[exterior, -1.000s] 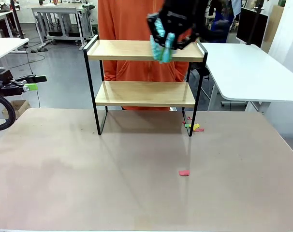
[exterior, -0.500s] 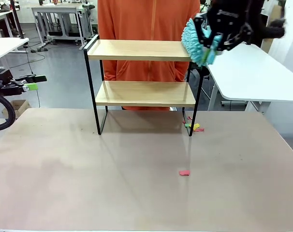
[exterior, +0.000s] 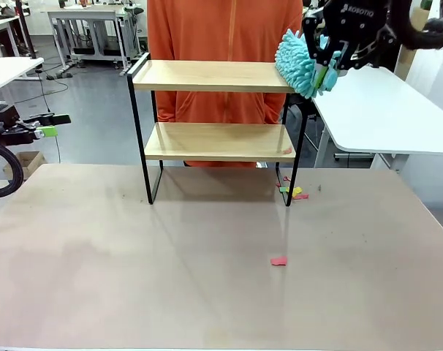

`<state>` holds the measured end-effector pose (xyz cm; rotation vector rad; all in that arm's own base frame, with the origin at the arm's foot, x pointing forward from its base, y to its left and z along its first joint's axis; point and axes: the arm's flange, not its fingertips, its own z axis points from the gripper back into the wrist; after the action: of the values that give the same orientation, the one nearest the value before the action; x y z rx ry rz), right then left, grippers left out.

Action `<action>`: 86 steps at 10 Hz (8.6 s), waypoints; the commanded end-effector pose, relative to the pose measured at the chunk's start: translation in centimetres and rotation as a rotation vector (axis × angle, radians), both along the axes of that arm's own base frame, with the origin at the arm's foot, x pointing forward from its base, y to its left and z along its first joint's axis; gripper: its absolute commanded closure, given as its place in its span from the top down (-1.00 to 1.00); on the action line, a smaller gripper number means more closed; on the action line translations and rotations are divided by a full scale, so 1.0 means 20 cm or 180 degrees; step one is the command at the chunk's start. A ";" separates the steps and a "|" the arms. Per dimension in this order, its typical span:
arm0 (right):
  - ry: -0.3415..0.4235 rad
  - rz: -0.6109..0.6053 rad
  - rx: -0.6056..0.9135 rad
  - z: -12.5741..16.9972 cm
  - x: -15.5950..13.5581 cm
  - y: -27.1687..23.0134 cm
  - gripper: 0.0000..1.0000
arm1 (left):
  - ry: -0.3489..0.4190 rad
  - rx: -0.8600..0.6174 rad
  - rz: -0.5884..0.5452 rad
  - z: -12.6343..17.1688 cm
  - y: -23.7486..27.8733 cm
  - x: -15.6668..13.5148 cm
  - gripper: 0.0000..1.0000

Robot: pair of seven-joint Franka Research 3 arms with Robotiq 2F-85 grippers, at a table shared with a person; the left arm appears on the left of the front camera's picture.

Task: Clean the shelf.
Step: Clean the specific section of the Shelf indicated by the human with the Duster, then hand the Duster back to the human.

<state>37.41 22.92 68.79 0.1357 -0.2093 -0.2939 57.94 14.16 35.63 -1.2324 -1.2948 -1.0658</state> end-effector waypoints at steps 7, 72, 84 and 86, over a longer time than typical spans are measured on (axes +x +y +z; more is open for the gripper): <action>-0.0556 0.0288 -0.0607 0.23 -0.24 -0.04 -0.74 | -0.0018 0.0031 0.0003 0.02 -0.01 -0.02 1.00; -0.1071 0.5604 0.0150 -0.63 0.04 -0.44 -0.74 | -0.0133 0.0618 0.0428 0.41 -0.85 -1.23 1.00; -0.1388 0.5651 0.0300 -0.76 0.12 -0.52 -0.74 | -0.0050 0.0657 0.0134 0.30 -1.17 -1.39 1.00; -0.1388 0.5651 0.0300 -0.76 0.12 -0.52 -0.74 | 0.0006 0.0647 0.0060 0.28 -1.24 -1.36 1.00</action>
<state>39.81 12.64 53.46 0.4195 -0.4252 1.5172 37.18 -10.18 43.57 -1.0421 -1.1800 -1.1632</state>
